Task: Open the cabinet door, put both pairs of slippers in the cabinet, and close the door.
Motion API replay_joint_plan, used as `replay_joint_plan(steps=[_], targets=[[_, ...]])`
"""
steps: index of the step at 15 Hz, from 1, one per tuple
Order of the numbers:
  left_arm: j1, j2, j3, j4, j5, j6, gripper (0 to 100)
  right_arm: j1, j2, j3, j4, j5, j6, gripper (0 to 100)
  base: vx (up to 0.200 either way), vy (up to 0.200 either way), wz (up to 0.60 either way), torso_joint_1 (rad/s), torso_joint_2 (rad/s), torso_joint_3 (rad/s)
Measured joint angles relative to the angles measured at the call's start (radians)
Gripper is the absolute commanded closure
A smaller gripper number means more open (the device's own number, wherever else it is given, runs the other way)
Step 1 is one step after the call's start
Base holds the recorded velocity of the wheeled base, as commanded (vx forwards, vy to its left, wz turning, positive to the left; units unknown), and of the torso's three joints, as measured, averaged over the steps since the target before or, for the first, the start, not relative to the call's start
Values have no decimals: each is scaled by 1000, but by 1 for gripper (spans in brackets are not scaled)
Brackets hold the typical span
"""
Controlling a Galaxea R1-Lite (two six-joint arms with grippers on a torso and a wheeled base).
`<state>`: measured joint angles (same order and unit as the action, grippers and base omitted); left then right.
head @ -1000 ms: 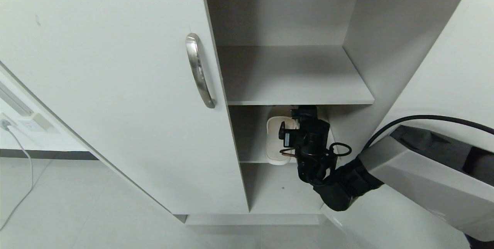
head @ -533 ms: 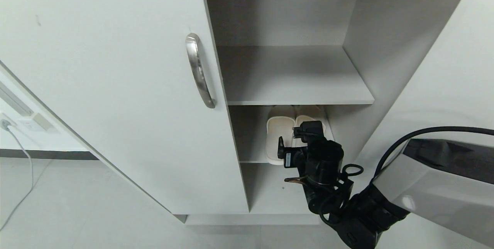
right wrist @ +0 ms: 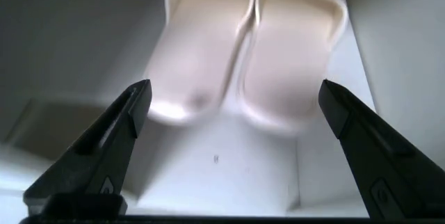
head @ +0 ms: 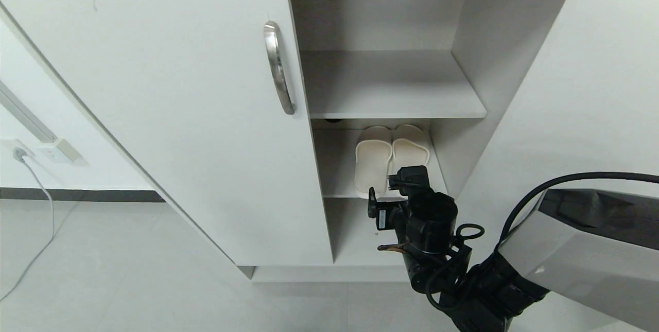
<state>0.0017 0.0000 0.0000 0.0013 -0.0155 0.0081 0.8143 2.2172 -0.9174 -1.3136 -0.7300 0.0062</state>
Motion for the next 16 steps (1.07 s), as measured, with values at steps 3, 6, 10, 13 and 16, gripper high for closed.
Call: replay_joint_plan(steps=[3, 6, 10, 13, 16], targets=[[-1, 0, 0, 0, 0, 0, 100, 3, 0, 5, 0, 0, 0, 0, -133, 0, 0, 2, 3, 2], [0, 0, 0, 0, 0, 0, 100, 4, 0, 14, -2, 0, 0, 0, 0, 0, 0, 0, 0, 0], [0, 0, 0, 0, 0, -1, 100, 2, 0, 36, -25, 0, -3, 0, 0, 0, 0, 0, 0, 0], [0, 0, 0, 0, 0, 0, 100, 1, 0, 42, -30, 0, -3, 0, 0, 0, 0, 0, 0, 0], [0, 0, 0, 0, 0, 0, 100, 1, 0, 43, -30, 0, -11, 0, 0, 0, 0, 0, 0, 0]])
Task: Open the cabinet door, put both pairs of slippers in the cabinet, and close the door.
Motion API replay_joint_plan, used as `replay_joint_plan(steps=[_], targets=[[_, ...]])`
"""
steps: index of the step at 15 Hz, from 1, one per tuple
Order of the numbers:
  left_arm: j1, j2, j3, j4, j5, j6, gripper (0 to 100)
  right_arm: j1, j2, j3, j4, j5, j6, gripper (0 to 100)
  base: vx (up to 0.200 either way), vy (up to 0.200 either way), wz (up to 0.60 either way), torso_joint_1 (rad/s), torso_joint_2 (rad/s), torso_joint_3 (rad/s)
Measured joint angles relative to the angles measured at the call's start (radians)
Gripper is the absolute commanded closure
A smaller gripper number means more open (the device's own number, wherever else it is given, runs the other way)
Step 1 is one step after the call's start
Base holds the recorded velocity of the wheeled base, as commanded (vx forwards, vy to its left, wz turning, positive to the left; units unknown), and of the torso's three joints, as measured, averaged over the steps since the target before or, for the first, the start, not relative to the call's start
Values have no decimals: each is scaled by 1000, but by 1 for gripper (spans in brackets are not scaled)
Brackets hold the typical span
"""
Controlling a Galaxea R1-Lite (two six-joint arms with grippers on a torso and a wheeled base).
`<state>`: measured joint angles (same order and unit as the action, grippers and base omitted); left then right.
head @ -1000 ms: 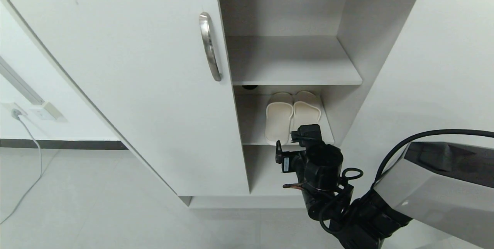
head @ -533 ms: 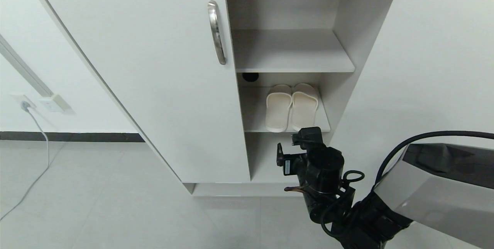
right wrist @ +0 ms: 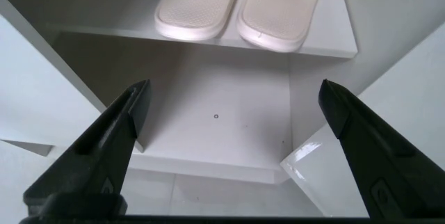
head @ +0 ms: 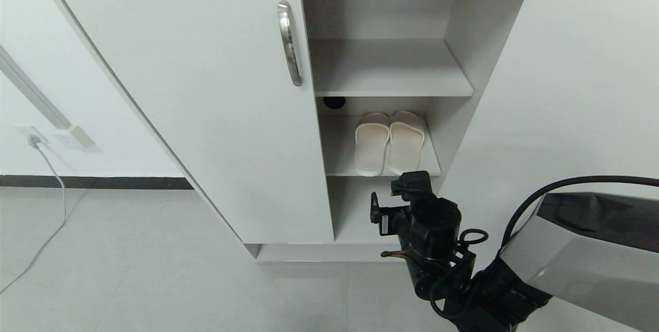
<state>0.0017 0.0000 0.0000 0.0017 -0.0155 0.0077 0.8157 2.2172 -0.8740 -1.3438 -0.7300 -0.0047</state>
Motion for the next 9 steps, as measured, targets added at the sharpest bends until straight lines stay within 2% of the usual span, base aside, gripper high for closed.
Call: replay_joint_plan(steps=[4, 9], targets=[[0, 0, 0, 0, 0, 0, 100, 0, 0, 0, -1, 0, -4, 0, 0, 0, 0, 0, 0, 0], [0, 0, 0, 0, 0, 0, 100, 0, 0, 0, -1, 0, -4, 0, 0, 0, 0, 2, 0, 164]])
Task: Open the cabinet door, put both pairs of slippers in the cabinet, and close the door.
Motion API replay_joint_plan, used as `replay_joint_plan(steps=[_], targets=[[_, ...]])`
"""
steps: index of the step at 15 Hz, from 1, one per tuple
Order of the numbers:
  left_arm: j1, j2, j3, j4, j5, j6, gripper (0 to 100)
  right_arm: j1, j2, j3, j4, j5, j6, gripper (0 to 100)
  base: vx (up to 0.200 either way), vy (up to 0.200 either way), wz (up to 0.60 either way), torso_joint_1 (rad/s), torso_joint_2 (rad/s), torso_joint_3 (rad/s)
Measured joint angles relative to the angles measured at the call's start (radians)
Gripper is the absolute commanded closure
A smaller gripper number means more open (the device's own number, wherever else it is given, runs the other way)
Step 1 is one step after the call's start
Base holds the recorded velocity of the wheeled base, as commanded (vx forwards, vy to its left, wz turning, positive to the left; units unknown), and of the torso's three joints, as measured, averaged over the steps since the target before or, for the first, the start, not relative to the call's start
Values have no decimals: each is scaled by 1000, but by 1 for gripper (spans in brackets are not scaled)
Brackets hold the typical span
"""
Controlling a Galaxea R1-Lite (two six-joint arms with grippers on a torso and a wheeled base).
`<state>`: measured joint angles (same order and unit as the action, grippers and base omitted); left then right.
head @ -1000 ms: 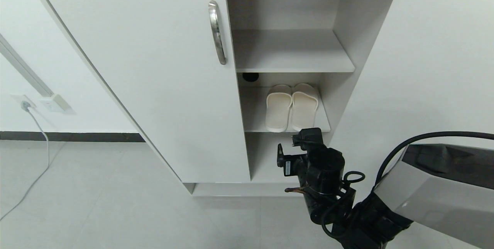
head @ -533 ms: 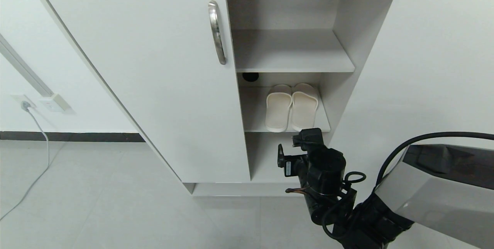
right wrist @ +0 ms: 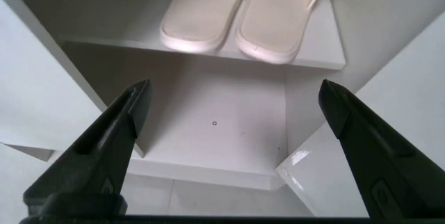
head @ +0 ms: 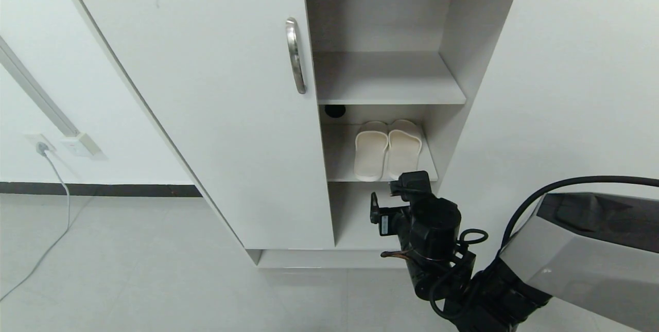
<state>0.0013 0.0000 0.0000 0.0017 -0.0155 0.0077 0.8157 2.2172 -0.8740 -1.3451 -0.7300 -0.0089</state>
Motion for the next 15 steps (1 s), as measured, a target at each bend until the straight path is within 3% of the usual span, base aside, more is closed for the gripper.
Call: replay_joint_plan(steps=[15], targets=[[0, 0, 0, 0, 2, 0, 100, -9, 0, 20, 0, 0, -1, 0, 0, 0, 0, 1, 3, 178]])
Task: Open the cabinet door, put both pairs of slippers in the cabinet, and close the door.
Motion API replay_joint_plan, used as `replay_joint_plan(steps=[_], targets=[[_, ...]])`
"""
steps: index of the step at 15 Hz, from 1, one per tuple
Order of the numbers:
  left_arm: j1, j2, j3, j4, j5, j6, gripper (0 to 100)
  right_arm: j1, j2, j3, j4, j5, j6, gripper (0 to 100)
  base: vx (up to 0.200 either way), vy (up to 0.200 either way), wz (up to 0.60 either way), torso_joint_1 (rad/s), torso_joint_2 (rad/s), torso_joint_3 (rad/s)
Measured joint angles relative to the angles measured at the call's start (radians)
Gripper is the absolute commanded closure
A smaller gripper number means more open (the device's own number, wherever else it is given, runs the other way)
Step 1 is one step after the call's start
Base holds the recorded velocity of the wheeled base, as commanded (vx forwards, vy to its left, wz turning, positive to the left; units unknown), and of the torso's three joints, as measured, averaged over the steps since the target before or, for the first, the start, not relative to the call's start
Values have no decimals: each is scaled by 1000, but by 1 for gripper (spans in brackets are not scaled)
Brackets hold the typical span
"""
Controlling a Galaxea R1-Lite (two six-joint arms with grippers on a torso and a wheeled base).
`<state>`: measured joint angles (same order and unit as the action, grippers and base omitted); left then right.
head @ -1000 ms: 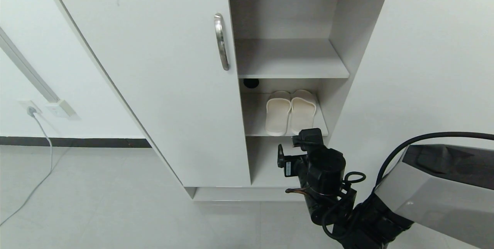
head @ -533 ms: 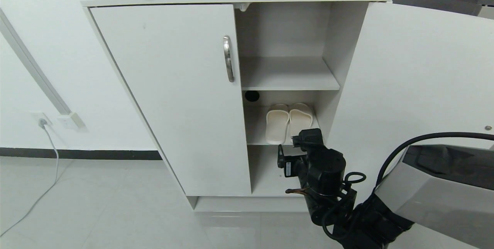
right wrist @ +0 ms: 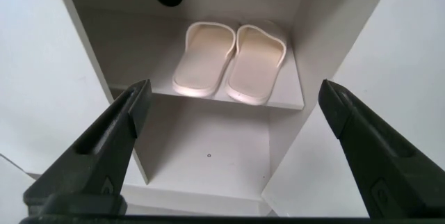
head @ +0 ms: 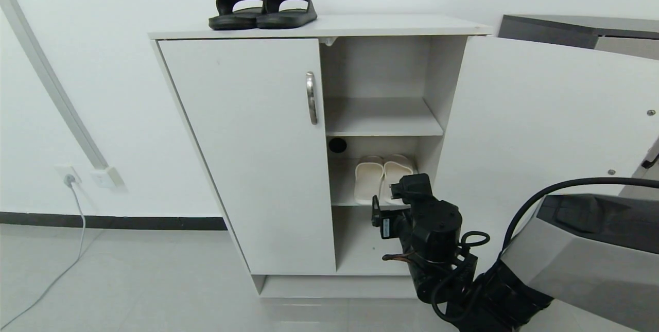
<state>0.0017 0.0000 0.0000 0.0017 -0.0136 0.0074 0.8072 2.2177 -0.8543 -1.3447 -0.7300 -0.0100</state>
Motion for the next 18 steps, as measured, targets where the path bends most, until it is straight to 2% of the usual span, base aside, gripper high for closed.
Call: replay_joint_plan(steps=[13, 18], targets=[[0, 0, 0, 0, 0, 0, 100, -12, -4, 47, -15, 16, -12, 0, 0, 0, 0, 0, 0, 0], [0, 0, 0, 1, 0, 0, 100, -16, -5, 64, -28, 14, -26, 0, 0, 200, 0, 7, 1, -1]])
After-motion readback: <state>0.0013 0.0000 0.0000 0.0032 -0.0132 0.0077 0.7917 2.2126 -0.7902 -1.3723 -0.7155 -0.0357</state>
